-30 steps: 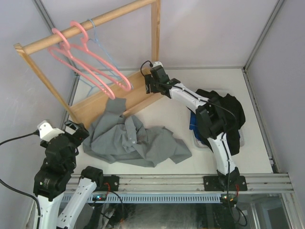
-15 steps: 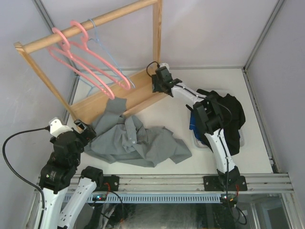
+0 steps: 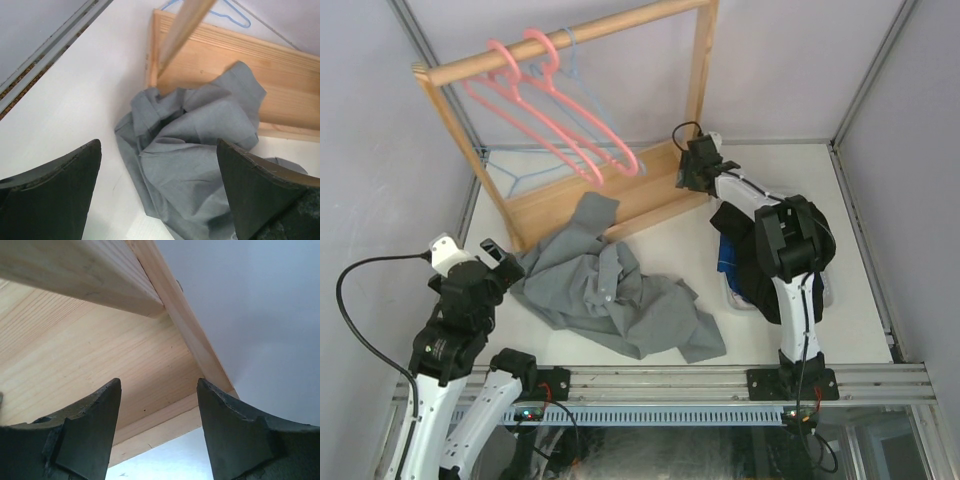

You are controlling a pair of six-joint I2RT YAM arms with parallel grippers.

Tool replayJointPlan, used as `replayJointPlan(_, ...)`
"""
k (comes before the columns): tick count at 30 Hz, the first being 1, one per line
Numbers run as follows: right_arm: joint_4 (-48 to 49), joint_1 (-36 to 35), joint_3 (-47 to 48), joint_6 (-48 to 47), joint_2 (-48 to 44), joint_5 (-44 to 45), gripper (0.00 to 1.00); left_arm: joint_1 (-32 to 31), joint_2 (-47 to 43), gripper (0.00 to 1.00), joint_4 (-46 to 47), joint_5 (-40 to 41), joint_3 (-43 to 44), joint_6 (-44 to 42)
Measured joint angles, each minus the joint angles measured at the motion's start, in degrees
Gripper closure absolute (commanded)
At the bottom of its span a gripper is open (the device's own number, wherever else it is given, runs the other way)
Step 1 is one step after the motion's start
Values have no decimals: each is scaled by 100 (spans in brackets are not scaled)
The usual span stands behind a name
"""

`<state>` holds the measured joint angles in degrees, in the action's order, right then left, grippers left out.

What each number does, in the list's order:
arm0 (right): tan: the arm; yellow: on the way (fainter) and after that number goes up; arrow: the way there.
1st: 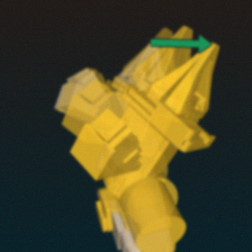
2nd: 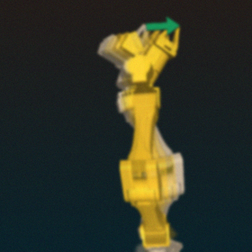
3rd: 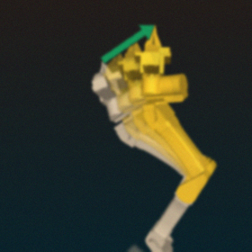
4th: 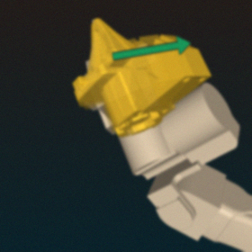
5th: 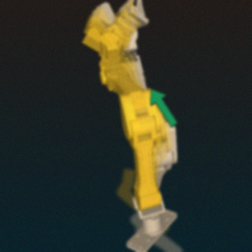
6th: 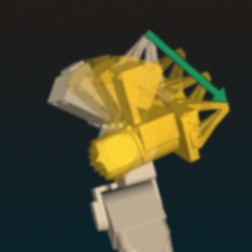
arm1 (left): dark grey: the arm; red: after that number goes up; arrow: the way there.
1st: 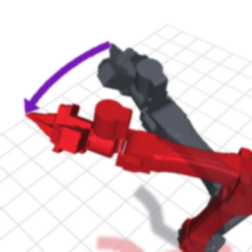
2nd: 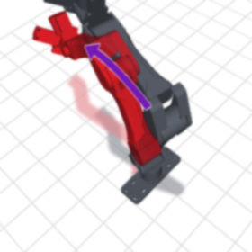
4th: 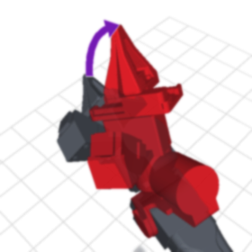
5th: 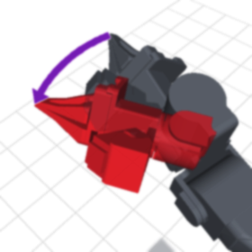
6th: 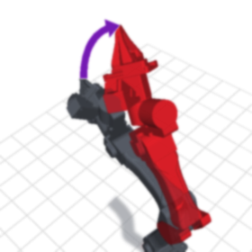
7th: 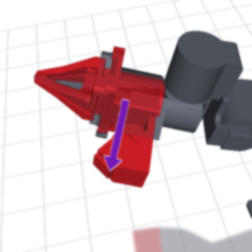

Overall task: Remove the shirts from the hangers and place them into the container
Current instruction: Move the clothesline to the center of the board.

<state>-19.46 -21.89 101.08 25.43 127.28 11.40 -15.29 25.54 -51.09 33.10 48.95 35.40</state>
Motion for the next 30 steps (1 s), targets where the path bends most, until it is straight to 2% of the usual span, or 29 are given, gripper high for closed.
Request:
replayJointPlan(4,-2,334,-7,-28,-11,17,36,52,133,0,127,39,0,4)
replayJointPlan(7,0,514,-26,-68,-26,44,36,321,334,0,271,-20,-2,15)
replayJointPlan(10,44,584,-179,-81,-136,59,37,925,599,0,472,-295,-20,59)
replayJointPlan(14,120,588,-485,-155,-361,44,37,1945,1088,0,879,-1045,-79,162)
replayJointPlan(16,131,575,-625,-203,-492,9,38,2190,1438,0,1060,-1298,-66,173)
replayJointPlan(23,-61,378,-1113,-282,-1215,-426,39,2400,2903,6,1690,-1602,42,179)
replayJointPlan(30,9,107,-1403,-302,-1801,-1335,41,2809,4321,12,2328,-1665,350,339)
